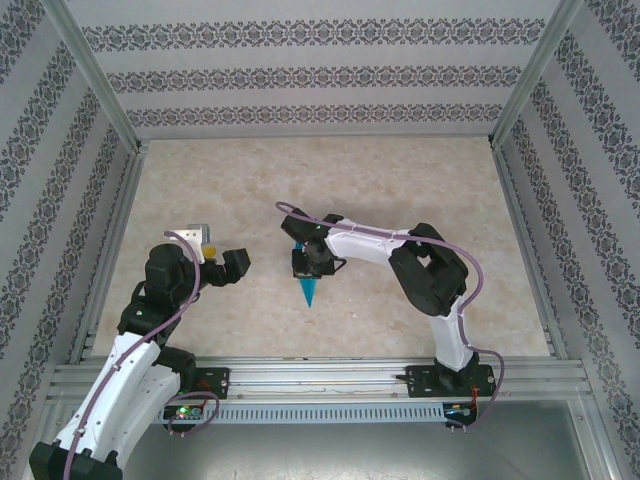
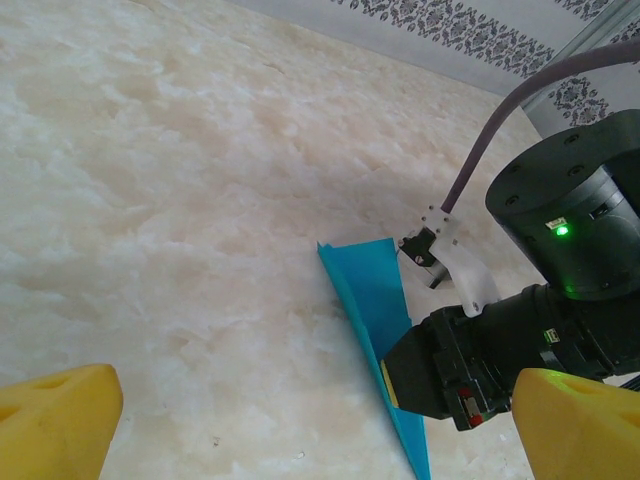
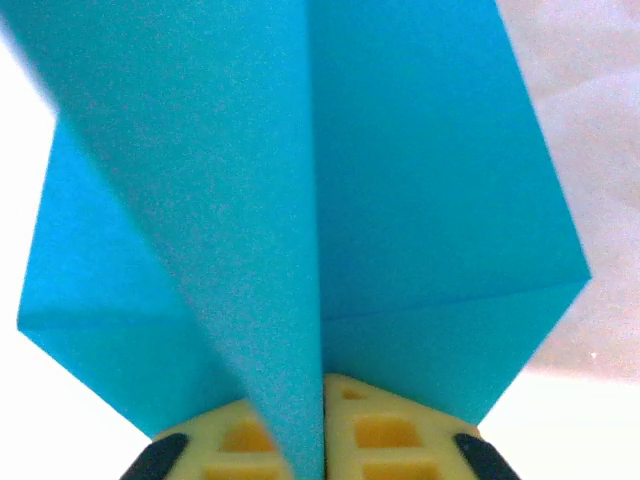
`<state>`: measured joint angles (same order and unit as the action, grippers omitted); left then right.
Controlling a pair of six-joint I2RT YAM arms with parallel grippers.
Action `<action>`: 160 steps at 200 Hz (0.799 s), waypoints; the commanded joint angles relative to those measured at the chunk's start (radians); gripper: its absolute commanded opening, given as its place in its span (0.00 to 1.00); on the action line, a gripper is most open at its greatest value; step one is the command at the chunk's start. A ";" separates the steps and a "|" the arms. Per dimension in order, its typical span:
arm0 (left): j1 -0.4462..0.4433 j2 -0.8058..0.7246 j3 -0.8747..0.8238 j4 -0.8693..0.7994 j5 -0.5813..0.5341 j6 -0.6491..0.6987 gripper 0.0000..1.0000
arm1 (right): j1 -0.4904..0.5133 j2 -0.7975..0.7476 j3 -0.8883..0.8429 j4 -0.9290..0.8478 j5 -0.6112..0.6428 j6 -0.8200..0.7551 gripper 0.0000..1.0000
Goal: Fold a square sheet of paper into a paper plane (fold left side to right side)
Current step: Move the paper plane to the center of the table.
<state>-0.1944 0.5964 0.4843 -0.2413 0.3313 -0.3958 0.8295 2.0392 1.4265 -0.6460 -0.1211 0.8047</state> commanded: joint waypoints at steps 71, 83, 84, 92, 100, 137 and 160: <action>0.012 0.016 0.142 -0.084 0.170 0.174 1.00 | -0.130 -0.042 0.182 -0.193 0.146 -0.108 0.00; 0.013 0.030 0.171 -0.113 0.218 0.228 1.00 | -0.159 -0.009 0.238 -0.218 0.154 -0.133 0.00; 0.013 0.031 0.173 -0.115 0.223 0.233 1.00 | -0.162 -0.006 0.244 -0.219 0.155 -0.135 0.00; 0.012 0.038 0.187 -0.129 0.252 0.267 1.00 | -0.179 0.020 0.289 -0.238 0.162 -0.150 0.00; 0.013 0.042 0.195 -0.134 0.271 0.299 1.00 | -0.193 0.049 0.338 -0.262 0.166 -0.169 0.00; 0.012 0.043 0.164 -0.112 0.326 0.473 1.00 | -0.244 0.222 0.617 -0.408 0.155 -0.236 0.00; 0.012 0.047 0.129 -0.070 0.405 0.539 1.00 | -0.261 0.325 0.767 -0.479 0.149 -0.254 0.00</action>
<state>-0.1944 0.6426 0.6468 -0.3302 0.6220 -0.0055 0.5789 2.2776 2.0632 -0.9749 0.0151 0.6006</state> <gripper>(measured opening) 0.998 0.046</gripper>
